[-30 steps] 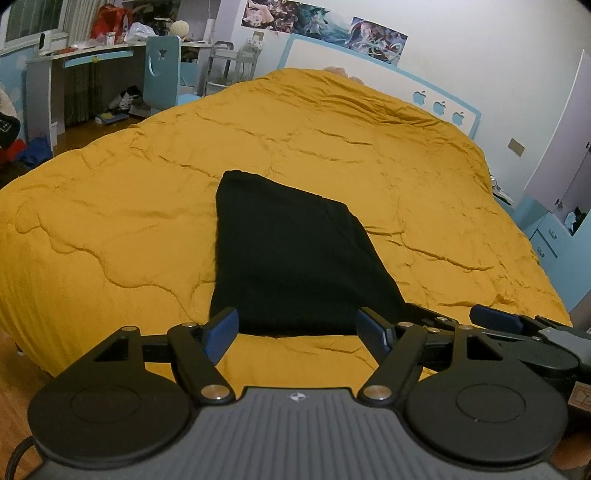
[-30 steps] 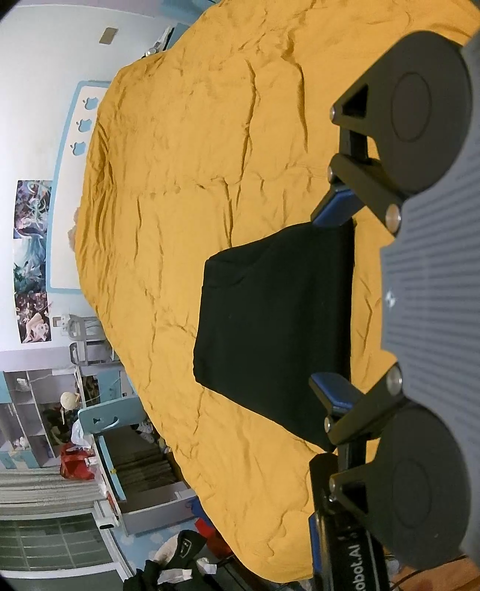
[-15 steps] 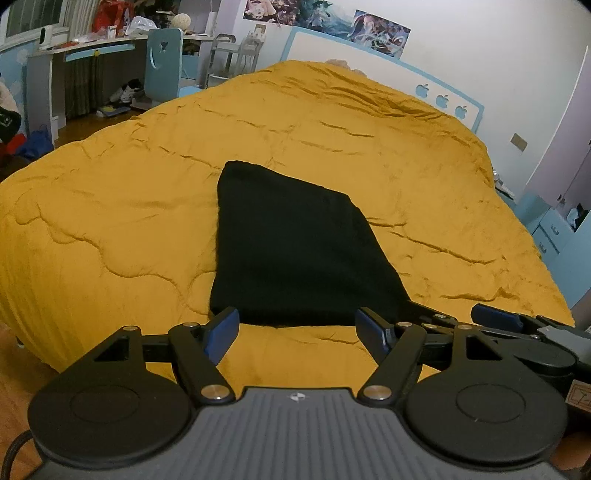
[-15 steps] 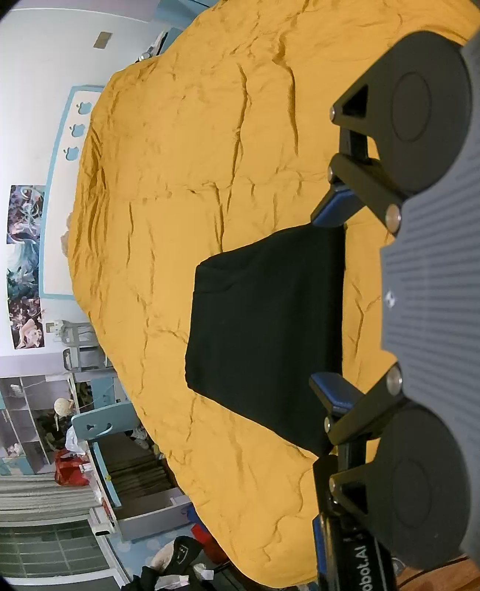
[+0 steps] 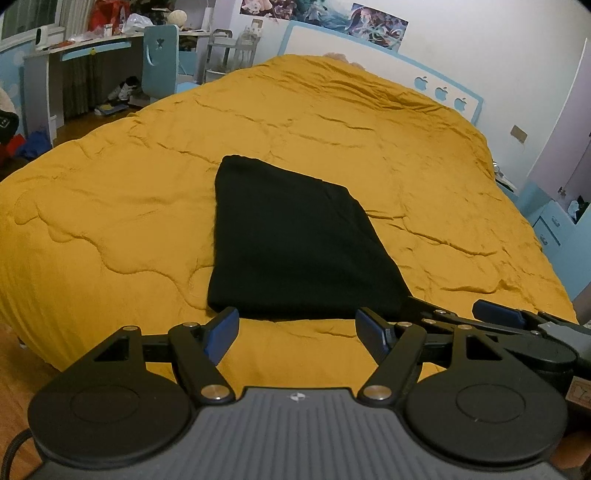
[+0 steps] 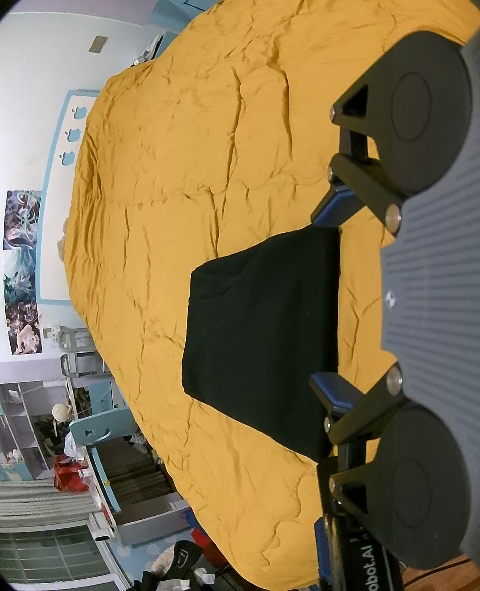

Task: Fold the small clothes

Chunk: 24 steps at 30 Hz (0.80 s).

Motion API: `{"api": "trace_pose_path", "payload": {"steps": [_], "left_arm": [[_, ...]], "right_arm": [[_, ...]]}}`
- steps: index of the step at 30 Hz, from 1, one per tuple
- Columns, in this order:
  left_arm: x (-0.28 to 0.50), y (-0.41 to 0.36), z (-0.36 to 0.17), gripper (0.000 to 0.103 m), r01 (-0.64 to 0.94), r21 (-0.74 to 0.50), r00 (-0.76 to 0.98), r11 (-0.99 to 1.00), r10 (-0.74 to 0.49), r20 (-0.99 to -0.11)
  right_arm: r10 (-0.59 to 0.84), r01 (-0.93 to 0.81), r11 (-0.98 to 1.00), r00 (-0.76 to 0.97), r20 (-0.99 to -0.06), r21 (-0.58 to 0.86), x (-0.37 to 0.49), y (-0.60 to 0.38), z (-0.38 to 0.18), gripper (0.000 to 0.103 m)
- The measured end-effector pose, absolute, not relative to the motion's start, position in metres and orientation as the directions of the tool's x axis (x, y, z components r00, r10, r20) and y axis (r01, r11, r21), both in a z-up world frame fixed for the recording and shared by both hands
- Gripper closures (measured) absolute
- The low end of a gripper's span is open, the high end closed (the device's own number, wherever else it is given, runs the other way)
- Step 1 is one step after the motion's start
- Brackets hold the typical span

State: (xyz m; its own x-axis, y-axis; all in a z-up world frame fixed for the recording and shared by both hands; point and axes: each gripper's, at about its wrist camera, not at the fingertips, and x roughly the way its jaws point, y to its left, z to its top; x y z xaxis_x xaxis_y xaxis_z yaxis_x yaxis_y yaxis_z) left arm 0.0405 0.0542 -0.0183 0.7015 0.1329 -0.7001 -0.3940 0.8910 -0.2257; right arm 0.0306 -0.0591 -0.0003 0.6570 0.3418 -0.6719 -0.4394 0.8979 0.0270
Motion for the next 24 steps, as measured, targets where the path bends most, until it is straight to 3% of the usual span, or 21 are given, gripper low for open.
{"api": "trace_pose_path", "payload": {"steps": [24], "left_arm": [[0.0439, 0.0516, -0.0209, 0.019, -0.405, -0.206, 0.681, 0.891, 0.143, -0.718]], "right_arm": [[0.331, -0.433, 0.901, 0.647, -0.686, 0.026, 0.0335, -0.0583, -0.0033, 0.021]]}}
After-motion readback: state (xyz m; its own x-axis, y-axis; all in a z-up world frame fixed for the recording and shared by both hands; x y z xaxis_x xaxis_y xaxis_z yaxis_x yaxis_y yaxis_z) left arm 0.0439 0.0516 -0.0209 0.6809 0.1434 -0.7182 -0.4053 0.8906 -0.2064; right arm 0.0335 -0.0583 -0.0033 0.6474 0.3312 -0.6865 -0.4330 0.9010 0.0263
